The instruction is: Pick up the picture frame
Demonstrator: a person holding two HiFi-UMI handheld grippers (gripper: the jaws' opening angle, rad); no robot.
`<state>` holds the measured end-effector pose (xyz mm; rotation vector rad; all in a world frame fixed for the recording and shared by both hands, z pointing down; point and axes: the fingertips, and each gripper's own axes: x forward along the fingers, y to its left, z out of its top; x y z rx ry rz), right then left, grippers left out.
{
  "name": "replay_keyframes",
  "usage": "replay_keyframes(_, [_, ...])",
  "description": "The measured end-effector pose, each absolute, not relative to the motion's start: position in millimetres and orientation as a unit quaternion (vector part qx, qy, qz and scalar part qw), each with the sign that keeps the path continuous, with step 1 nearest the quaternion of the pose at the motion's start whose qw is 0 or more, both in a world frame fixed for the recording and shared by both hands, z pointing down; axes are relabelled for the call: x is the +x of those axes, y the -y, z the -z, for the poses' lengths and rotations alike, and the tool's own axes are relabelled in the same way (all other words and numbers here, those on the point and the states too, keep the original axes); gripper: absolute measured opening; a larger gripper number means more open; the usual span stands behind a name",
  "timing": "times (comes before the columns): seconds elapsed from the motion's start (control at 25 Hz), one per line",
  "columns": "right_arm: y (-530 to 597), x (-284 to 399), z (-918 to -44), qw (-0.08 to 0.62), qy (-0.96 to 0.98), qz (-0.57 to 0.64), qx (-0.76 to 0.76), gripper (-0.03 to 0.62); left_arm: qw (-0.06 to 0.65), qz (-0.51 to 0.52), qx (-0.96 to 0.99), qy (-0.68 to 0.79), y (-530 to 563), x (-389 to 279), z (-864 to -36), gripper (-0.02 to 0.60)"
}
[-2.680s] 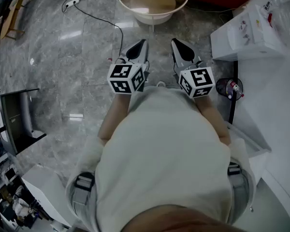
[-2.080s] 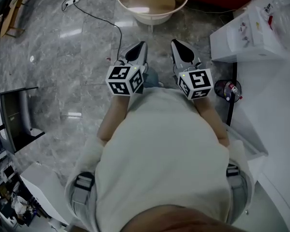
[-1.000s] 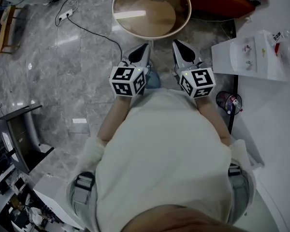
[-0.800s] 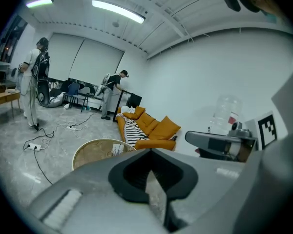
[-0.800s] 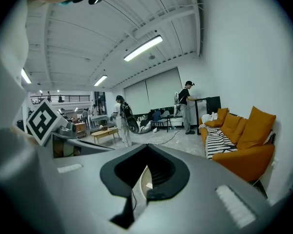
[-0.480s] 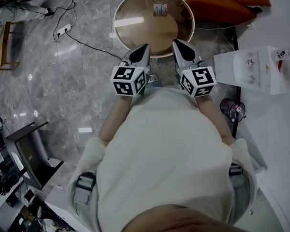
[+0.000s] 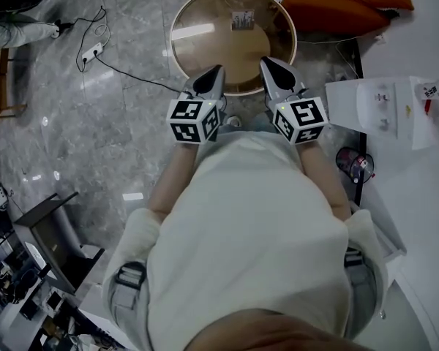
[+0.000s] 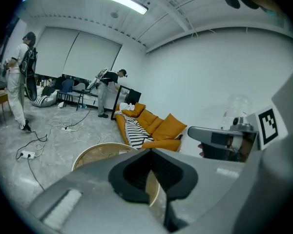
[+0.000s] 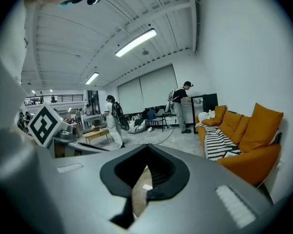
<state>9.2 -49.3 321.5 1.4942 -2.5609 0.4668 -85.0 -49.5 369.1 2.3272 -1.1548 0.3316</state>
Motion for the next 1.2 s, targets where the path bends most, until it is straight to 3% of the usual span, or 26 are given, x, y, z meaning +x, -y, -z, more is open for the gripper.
replay_keyframes(1.2, [202, 55, -483, 0.177, 0.869, -0.183, 0.424, -0.002, 0.321, -0.186, 0.795, 0.481, 192, -52, -534, 0.0])
